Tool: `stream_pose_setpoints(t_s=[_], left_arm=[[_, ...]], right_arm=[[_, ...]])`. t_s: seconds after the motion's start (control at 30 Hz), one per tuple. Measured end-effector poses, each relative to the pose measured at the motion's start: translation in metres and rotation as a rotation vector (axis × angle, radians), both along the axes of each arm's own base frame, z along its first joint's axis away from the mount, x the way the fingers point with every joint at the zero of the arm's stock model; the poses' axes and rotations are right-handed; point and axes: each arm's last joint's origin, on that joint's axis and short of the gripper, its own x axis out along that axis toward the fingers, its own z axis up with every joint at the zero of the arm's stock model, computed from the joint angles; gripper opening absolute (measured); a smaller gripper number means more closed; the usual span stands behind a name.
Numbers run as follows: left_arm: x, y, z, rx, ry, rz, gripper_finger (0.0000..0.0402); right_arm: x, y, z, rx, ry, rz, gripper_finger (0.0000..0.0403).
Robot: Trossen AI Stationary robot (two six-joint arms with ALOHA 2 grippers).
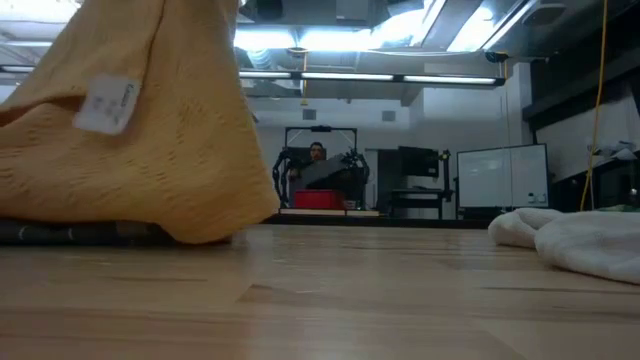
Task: Fold towel
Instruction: Fold the yellow towel
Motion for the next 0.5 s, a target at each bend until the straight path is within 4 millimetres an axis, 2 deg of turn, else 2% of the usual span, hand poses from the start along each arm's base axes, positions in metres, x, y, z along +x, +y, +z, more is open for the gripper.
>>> stream_pose_setpoints(t_s=[0.27, 0.5], left_arm=[[0.000, 0.000, 0.000, -0.070, -0.010, -0.020, 0.0000], [0.000, 0.000, 0.000, -0.075, -0.011, -0.022, 0.0000]], right_arm=[[-0.003, -0.010, -0.016, -0.106, 0.154, -0.215, 0.0166], [0.001, -0.026, -0.019, -0.122, 0.181, -0.270, 0.0166]])
